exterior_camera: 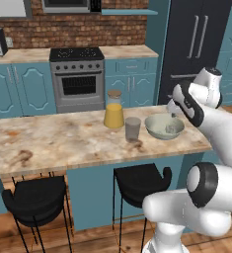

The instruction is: There are two ice cubes in the ice bowl. Place both ice cubes in the glass cup.

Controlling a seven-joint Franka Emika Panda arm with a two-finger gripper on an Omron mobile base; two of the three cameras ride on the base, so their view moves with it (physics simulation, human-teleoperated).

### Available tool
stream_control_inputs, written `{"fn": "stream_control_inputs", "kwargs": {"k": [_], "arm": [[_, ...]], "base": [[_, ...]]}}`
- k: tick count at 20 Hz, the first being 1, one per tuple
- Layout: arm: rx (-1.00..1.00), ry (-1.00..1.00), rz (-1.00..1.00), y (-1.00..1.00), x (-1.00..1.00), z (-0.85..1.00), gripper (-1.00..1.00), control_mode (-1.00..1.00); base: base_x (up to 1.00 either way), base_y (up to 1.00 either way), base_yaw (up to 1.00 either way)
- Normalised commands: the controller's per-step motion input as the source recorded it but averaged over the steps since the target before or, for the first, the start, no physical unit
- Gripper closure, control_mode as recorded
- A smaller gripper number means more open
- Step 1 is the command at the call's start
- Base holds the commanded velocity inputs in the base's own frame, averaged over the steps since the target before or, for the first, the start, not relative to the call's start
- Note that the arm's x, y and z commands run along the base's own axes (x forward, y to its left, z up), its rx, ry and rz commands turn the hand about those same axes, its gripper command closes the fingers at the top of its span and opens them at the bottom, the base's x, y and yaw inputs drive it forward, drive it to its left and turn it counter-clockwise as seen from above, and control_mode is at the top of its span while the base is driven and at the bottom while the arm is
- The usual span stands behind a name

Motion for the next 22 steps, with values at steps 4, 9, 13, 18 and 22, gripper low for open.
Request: {"fn": "stream_control_inputs", "kwargs": {"k": [4,9,13,18,22], "arm": [[0.0,0.05,-0.32,-0.26,0.53,-0.36,-1.0,-1.0],[-0.02,0.09,-0.02,-0.01,0.18,-0.14,-1.0,-1.0],[0.0,0.16,0.0,-0.06,0.56,-0.22,-1.0,-1.0],[0.0,0.11,0.0,-0.37,0.56,-0.37,-1.0,-1.0],[0.0,0.05,0.0,-0.21,0.54,-0.32,-1.0,-1.0]], "base": [[0.0,0.0,0.0],[0.0,0.0,0.0],[0.0,0.0,0.0],[0.0,0.0,0.0],[0.0,0.0,0.0]]}}
